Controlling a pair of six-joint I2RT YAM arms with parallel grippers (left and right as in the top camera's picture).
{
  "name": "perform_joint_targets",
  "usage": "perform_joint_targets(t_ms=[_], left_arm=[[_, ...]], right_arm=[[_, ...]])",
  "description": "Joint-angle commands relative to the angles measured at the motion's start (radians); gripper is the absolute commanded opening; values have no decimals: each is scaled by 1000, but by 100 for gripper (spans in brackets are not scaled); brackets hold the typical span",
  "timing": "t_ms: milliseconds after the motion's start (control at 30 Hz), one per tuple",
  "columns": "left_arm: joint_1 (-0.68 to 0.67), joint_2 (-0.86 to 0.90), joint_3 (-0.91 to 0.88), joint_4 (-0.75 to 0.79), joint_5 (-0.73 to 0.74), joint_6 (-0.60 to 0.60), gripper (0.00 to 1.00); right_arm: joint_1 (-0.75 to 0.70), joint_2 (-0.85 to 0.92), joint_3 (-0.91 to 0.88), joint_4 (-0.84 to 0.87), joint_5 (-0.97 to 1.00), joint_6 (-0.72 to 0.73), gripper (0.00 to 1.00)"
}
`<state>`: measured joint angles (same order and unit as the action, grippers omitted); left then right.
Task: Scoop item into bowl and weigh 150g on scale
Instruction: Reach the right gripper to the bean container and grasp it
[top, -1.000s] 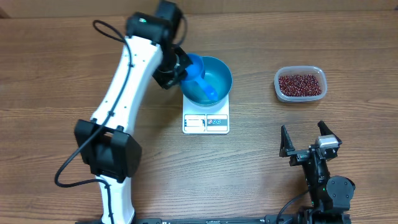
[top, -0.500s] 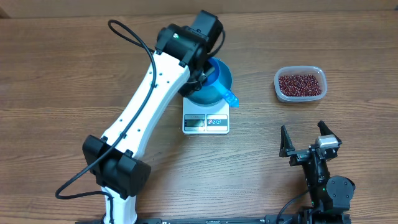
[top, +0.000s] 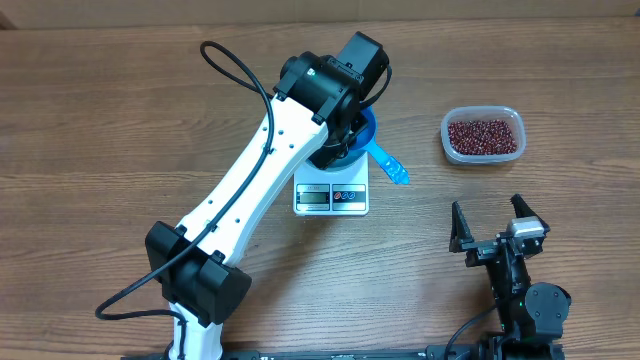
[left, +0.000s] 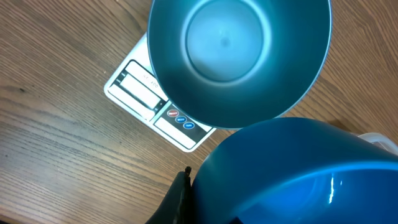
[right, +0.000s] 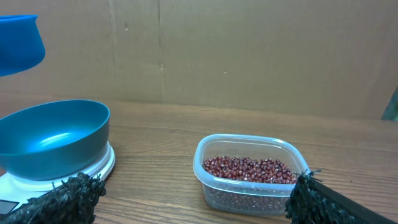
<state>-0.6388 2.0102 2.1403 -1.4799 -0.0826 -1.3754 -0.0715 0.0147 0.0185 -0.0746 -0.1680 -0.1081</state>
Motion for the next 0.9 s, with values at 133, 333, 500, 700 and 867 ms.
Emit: perform_joint_targets(t_ms=[133,333,500,700,867], left_arm=[[-5,-25,23,0,-2,-40,4],[-5,-25,23,2,-2,-47,4],[-5,-25,23,19,-2,-47,4],[-5,-25,23,22,-2,-47,4],[-5,-25,23,22,-2,-47,5]], right_arm=[[-3,-11,-10,15,9,2,100],[-3,-11,-5,85,8,40,100],[-3,-11,82,8,0,197,100],[-4,35,280,-181,-13,239,100],[-4,163,486,-332,-13,254,100]])
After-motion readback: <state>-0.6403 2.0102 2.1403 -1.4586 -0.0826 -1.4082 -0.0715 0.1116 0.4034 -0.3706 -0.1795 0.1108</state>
